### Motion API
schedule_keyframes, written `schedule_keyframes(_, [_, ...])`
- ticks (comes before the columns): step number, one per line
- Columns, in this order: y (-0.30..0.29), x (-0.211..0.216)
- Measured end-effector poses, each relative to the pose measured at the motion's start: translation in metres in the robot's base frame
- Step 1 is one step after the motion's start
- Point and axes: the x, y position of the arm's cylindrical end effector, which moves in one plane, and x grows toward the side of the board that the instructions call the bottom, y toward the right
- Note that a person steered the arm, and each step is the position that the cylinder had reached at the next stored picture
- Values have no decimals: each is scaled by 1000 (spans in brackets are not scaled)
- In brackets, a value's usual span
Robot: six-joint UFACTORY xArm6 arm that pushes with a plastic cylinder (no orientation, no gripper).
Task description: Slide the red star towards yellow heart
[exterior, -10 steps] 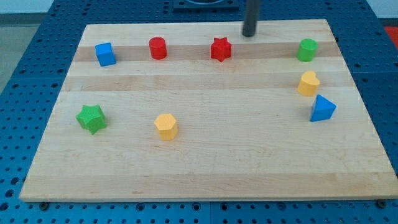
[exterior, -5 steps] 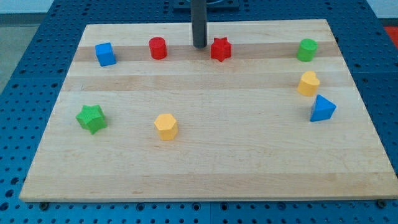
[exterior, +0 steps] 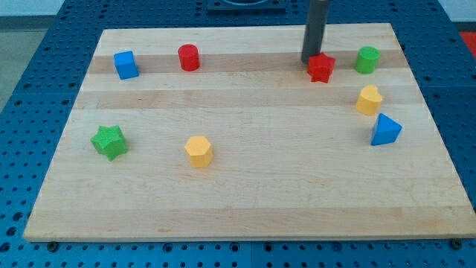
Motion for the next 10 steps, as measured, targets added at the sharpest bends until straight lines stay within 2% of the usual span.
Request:
schedule_keyframes(2, [48, 7])
schedule_keyframes(4, [10, 10])
schedule_keyframes(5, [8, 38])
schedule_keyframes(6, [8, 43])
schedule_keyframes(8, [-21, 25])
schedule_keyframes(10, [-35, 82])
